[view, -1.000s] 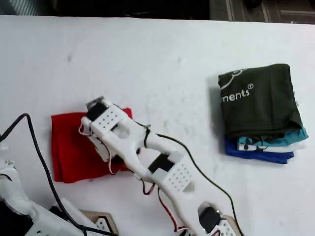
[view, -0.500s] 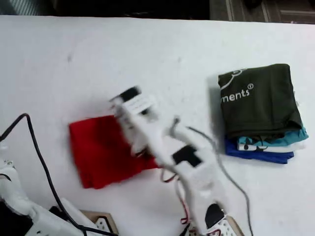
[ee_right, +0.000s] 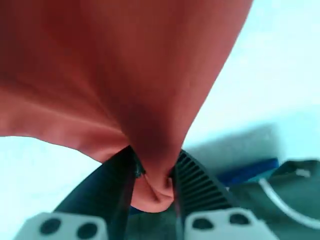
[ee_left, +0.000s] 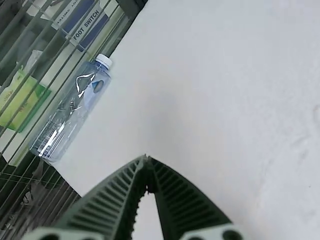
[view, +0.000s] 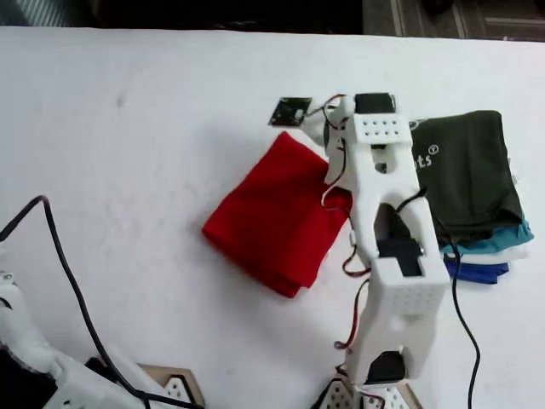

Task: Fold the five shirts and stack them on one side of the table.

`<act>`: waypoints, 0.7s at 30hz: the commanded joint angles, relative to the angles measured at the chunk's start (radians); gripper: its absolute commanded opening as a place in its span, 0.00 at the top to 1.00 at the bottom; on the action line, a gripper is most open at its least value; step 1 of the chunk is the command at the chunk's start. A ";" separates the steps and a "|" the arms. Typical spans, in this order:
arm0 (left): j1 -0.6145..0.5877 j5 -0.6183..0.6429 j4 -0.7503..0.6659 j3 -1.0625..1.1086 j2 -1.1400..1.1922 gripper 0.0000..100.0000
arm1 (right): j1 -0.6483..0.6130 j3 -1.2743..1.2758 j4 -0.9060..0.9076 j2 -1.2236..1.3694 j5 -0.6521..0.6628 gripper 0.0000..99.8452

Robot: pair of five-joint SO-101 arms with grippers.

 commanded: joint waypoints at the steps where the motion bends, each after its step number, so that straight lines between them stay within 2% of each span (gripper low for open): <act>1: -0.001 -0.005 -0.018 -0.005 -0.008 0.97 | 0.002 -0.110 0.041 -0.004 -0.015 0.87; 4: -0.001 -0.003 -0.014 -0.003 -0.004 0.97 | -0.001 -0.215 0.134 -0.030 -0.186 0.68; 6: -0.001 -0.003 -0.018 -0.003 -0.005 0.97 | -0.016 -0.249 0.185 -0.054 -0.269 0.63; 10: -0.002 -0.003 -0.015 -0.003 -0.005 0.98 | -0.027 -0.169 0.182 -0.163 -0.400 0.72; 14: -0.002 -0.003 -0.015 -0.003 -0.004 0.98 | -0.068 0.046 0.179 -0.308 -0.529 0.98; 15: -0.002 -0.003 -0.015 -0.003 -0.004 0.98 | -0.076 0.110 0.179 -0.344 -0.566 0.99; 17: -0.004 -0.003 -0.014 -0.003 -0.004 0.98 | -0.077 0.238 0.174 -0.395 -0.629 0.93; 21: -0.004 0.000 -0.014 -0.003 -0.004 0.98 | -0.090 0.470 0.050 -0.412 -0.775 0.99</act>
